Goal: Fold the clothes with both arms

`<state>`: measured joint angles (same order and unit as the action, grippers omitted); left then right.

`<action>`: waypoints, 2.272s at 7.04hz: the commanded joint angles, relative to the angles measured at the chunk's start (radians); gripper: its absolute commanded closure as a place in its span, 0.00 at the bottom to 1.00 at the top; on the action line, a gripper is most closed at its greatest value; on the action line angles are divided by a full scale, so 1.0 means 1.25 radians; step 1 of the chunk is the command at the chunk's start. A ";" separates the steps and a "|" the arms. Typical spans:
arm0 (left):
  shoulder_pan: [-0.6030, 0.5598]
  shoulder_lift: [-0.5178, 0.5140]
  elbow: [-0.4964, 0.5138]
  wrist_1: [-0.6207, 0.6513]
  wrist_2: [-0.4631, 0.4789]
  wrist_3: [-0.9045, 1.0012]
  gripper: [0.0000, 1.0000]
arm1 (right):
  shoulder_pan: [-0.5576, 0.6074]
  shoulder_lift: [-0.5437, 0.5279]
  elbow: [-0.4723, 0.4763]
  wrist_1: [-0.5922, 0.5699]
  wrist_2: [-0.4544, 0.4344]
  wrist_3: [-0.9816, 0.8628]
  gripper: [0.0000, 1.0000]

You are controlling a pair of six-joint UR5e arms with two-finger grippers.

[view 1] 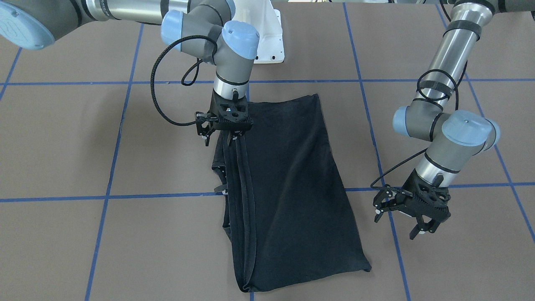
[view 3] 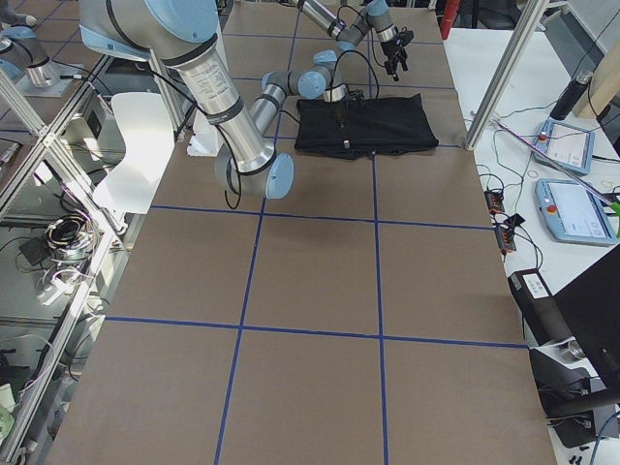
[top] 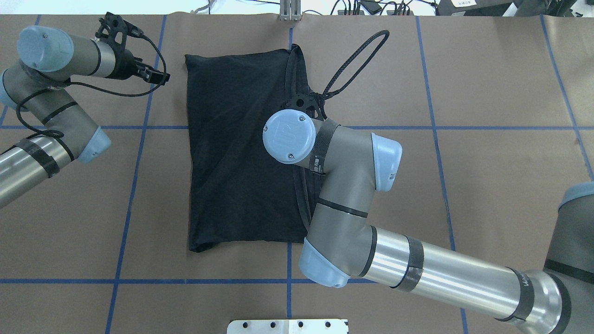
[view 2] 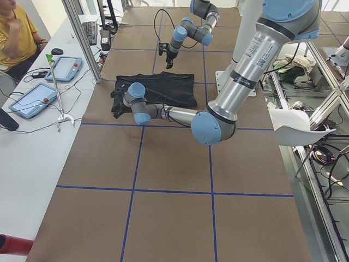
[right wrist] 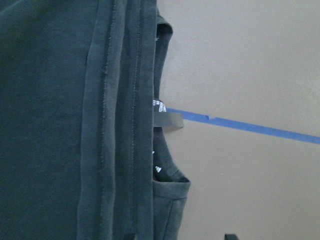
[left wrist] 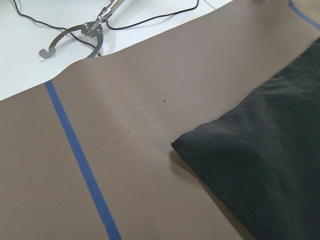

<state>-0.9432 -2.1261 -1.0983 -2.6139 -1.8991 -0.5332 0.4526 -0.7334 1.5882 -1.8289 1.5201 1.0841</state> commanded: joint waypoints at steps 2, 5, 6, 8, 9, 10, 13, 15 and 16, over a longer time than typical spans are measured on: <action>0.000 0.001 0.000 0.000 0.000 -0.001 0.00 | -0.014 0.009 0.011 -0.001 0.195 0.025 0.36; 0.000 0.012 0.000 -0.001 0.001 -0.001 0.00 | -0.061 0.010 0.006 0.000 0.212 0.024 0.40; 0.000 0.012 -0.001 -0.001 0.001 -0.001 0.00 | -0.077 0.003 0.000 0.000 0.211 0.016 0.39; 0.000 0.012 -0.001 -0.002 0.001 -0.001 0.00 | -0.090 -0.015 -0.003 -0.002 0.203 0.004 0.40; 0.000 0.012 -0.001 -0.004 0.001 -0.001 0.00 | -0.097 -0.016 -0.003 -0.003 0.195 -0.005 0.44; 0.000 0.012 -0.001 -0.007 0.001 -0.001 0.00 | -0.105 -0.020 -0.004 -0.006 0.179 -0.016 0.49; 0.000 0.013 0.000 -0.012 0.000 -0.001 0.00 | -0.112 -0.029 0.000 -0.022 0.152 -0.051 0.79; 0.000 0.012 -0.001 -0.014 0.000 -0.001 0.00 | -0.103 -0.029 0.004 -0.028 0.135 -0.088 0.87; 0.000 0.012 -0.001 -0.014 0.000 -0.001 0.00 | -0.093 -0.031 0.007 -0.028 0.134 -0.095 0.87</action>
<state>-0.9434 -2.1102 -1.0992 -2.6304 -1.8990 -0.5338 0.3238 -0.7705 1.5931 -1.8618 1.6944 0.9822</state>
